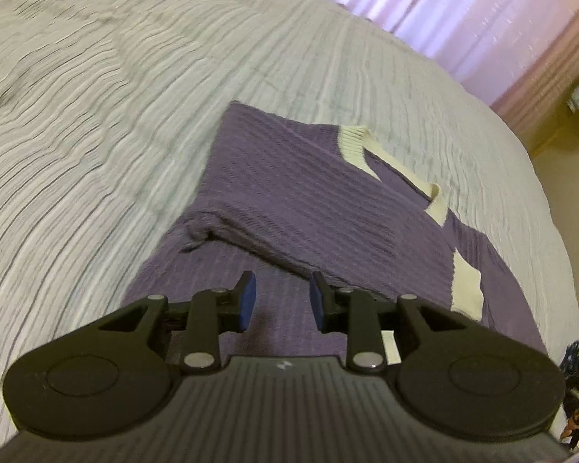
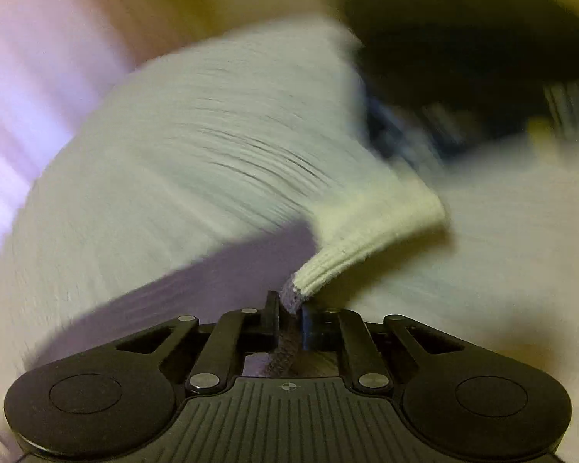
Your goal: Fold clothes
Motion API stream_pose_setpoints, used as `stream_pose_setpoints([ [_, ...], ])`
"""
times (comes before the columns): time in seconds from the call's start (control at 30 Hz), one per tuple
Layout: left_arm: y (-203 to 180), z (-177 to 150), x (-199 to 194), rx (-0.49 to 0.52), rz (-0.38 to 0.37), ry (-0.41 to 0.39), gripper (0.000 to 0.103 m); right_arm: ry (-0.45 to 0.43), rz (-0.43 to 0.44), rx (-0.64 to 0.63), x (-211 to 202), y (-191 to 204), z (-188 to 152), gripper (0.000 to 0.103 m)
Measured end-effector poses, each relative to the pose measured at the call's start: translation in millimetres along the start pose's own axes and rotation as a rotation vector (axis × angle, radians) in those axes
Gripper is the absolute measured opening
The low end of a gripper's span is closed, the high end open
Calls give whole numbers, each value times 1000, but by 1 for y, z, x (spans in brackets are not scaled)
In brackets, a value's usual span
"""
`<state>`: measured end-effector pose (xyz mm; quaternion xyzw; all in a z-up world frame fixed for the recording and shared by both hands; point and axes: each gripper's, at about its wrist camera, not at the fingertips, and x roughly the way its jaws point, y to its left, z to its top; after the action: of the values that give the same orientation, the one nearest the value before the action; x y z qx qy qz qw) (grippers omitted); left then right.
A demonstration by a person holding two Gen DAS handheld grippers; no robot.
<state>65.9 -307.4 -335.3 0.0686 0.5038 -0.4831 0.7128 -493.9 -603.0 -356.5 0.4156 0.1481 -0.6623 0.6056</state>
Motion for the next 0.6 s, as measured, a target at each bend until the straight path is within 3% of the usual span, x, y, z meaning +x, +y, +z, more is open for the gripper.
stream_pose_setpoints([
  [0.1,10,-1,-8,-36,3,-12,25,-122,56,-263,-33,75,-5,9],
  [0.17,18,-3,-15,-61,3,-21,26,-191,145,-431,-62,132,-22,9],
  [0.27,26,-7,-22,-99,-3,-25,26,-242,330,-712,-109,206,-79,9],
  [0.37,32,-11,-27,-117,21,-23,30,-222,502,-999,-147,269,-151,12],
  [0.4,33,-13,-28,-121,35,-20,34,-190,502,-1099,-150,280,-179,26],
  [0.43,34,-14,-29,-124,49,-17,37,-150,477,-1211,-150,288,-212,69],
  [0.47,34,-16,-28,-130,40,-10,39,-136,464,-1272,-148,287,-233,87],
  [0.6,31,-25,-21,-151,-24,30,48,-1,419,-1332,-134,263,-267,87],
])
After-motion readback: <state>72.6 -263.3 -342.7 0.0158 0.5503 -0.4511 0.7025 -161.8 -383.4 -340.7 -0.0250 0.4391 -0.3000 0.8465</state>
